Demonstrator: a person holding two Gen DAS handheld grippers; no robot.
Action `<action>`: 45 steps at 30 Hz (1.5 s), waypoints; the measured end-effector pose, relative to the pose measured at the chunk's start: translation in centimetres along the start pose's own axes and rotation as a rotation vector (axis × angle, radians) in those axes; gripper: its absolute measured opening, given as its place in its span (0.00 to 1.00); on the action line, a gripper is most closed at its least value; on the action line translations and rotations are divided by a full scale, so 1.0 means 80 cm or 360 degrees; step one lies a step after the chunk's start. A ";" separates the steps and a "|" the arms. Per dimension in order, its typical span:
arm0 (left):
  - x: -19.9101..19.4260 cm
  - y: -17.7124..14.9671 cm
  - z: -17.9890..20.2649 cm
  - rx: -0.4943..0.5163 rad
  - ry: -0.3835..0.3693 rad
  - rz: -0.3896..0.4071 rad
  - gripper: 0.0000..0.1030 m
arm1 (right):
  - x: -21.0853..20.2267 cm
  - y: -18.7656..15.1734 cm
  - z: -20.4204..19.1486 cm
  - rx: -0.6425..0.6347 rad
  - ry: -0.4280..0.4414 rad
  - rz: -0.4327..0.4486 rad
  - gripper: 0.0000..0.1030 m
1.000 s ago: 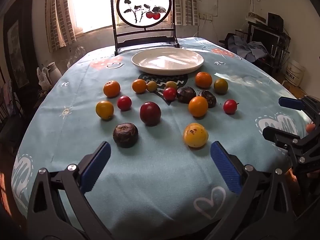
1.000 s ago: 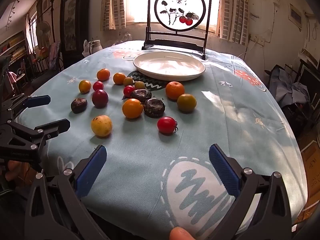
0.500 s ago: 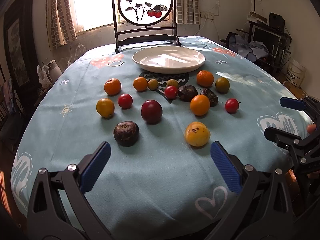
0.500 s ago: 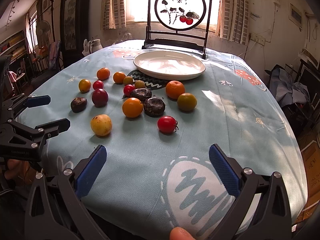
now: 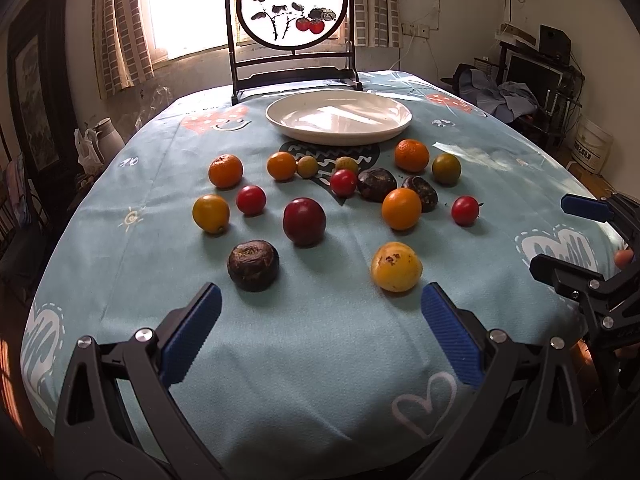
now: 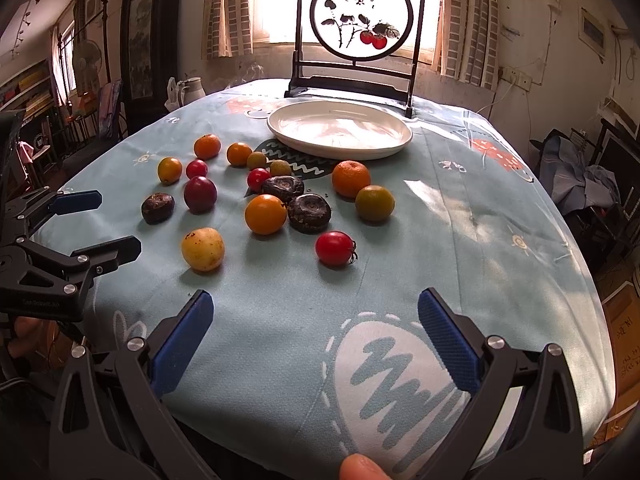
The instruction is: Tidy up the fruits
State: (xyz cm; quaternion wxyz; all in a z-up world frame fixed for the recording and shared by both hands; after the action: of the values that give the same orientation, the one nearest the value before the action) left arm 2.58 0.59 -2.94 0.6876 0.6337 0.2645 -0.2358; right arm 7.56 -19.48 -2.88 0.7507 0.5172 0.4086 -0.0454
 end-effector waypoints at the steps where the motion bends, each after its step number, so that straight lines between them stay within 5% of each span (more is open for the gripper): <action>1: 0.000 0.000 0.000 0.0000 0.0000 -0.0001 0.98 | -0.001 -0.002 0.001 0.0001 -0.0002 -0.0002 0.99; 45: 0.018 -0.010 -0.003 -0.0024 -0.0002 -0.0064 0.98 | 0.001 0.005 0.003 0.0051 0.0086 0.0084 0.99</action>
State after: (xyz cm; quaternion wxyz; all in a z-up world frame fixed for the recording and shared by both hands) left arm 3.13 0.81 -4.53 0.6876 0.6229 0.2786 -0.2481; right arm 7.95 -19.51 -2.61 0.7320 0.5407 0.4141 -0.0180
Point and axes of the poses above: each gripper's, at about its wrist camera, not at the fingertips, and x roughly the way its jaws point, z to its right, y to its top, the point moved 3 cm from there along x, roughly the way its jaws point, and after that the axes turned 7 degrees about -x, right-handed, at the moved point
